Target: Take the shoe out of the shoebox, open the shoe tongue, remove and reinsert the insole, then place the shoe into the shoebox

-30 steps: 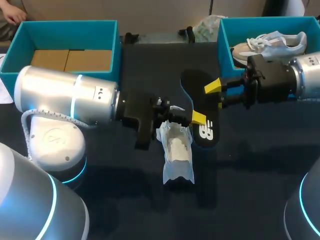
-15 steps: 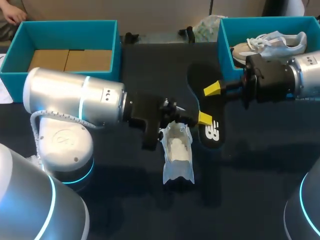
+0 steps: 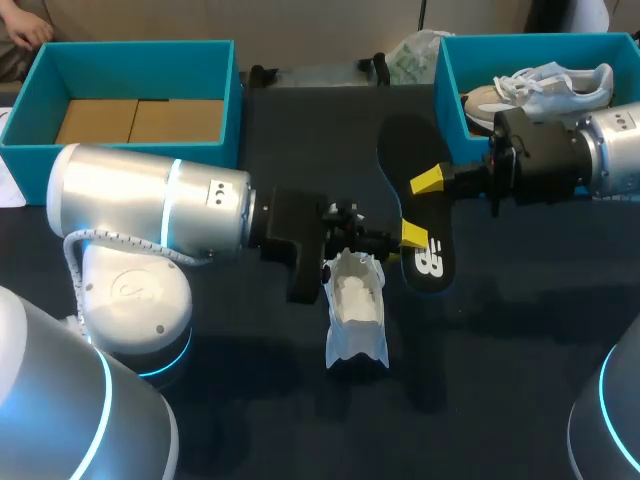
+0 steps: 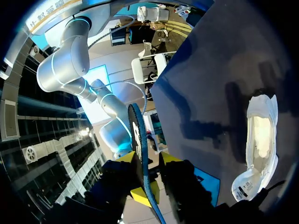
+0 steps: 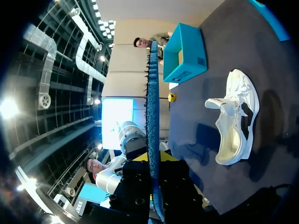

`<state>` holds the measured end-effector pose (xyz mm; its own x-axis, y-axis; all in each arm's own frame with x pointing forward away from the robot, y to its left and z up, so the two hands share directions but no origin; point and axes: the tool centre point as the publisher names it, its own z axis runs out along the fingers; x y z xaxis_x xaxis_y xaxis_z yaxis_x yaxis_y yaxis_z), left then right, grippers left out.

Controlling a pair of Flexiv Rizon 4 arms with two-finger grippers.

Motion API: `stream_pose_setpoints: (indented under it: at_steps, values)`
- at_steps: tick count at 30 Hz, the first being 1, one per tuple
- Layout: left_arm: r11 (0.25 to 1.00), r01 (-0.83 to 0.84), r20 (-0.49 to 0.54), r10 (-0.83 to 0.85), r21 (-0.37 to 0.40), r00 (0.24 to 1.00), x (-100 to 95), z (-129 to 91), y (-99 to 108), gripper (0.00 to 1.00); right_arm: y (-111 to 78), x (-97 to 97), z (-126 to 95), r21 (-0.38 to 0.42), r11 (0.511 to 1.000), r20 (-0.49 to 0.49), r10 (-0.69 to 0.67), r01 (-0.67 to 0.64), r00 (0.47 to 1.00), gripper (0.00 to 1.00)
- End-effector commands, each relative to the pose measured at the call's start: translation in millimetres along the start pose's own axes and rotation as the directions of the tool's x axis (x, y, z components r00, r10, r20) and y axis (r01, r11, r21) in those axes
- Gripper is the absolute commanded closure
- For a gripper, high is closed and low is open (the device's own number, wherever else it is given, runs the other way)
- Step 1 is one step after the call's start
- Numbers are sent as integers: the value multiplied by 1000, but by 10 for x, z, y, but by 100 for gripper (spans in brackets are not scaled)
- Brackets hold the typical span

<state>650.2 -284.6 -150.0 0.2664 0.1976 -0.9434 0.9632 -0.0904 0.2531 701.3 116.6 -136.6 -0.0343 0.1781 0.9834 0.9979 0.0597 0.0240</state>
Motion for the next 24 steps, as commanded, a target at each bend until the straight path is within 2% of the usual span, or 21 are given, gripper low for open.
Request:
stream_pose_setpoints:
  at_steps: [1,10,19,24]
  values:
    - [1000,10,-30,-10,-15,1000,16,-199,-32,0,27,-42,-26,7,1000,3,11,-11,1000,100]
    - [995,55,-97,-62,-77,993,123,-516,102,0,46,-160,-32,14,1000,1,26,-26,1000,100]
    - [994,103,-186,-110,-47,976,128,-752,207,0,43,-304,19,15,999,-5,38,-38,999,100]
    - [990,140,-284,-142,-29,948,118,-872,275,0,35,-388,51,21,999,1,47,-47,999,100]
